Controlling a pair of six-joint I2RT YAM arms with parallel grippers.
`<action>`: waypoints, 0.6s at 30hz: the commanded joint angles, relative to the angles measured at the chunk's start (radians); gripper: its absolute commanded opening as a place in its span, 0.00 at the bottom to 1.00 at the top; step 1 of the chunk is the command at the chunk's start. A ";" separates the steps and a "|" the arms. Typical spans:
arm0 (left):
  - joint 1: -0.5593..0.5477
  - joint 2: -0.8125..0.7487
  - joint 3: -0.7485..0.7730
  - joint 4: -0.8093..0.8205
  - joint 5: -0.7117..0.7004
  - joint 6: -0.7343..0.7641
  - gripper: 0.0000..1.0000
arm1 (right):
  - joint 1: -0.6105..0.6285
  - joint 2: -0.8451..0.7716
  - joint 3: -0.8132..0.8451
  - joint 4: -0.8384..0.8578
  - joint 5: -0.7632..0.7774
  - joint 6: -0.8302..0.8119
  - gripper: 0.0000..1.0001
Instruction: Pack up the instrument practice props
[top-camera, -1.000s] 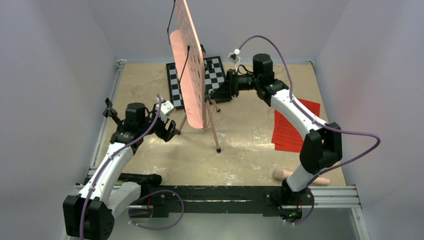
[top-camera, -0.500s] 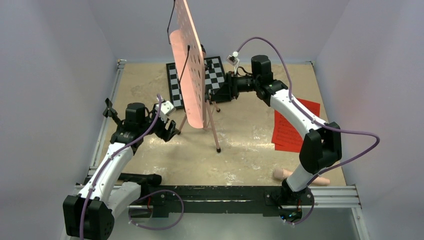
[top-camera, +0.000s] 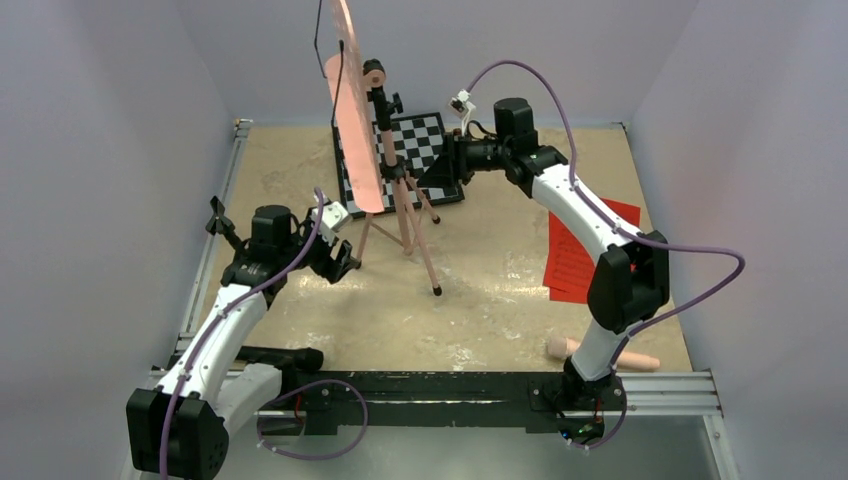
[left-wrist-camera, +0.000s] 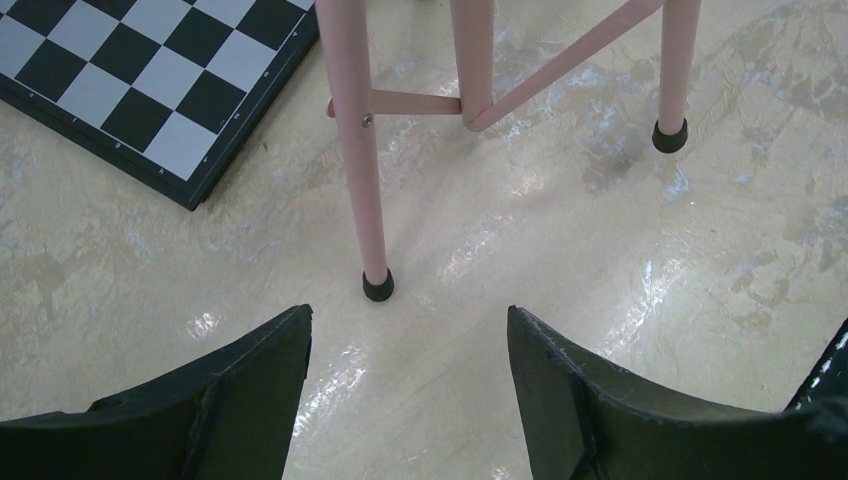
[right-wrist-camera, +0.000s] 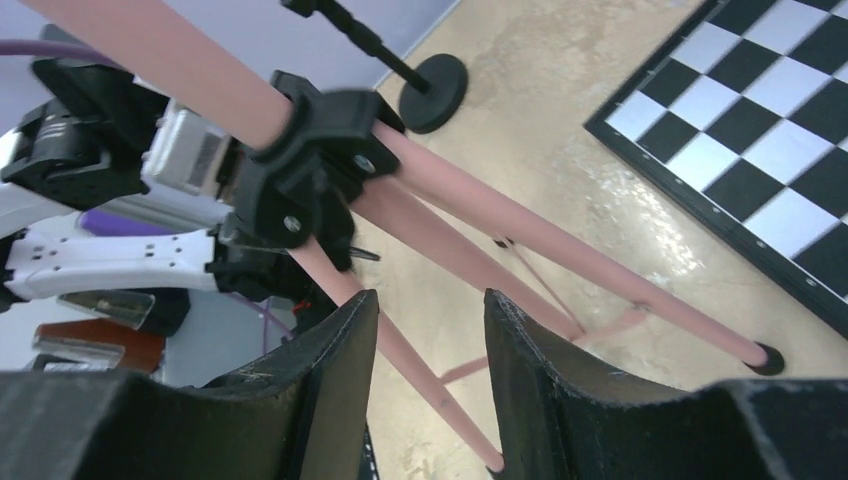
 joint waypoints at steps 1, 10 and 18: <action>0.006 0.006 0.015 0.037 0.010 0.010 0.76 | -0.018 -0.001 -0.022 -0.042 0.091 -0.048 0.47; -0.063 0.382 0.078 0.656 -0.174 -0.109 0.86 | -0.020 -0.046 -0.087 0.000 0.009 -0.075 0.48; -0.213 0.760 0.335 0.850 -0.089 0.167 0.00 | 0.202 0.019 -0.067 -0.101 -0.032 -0.483 0.99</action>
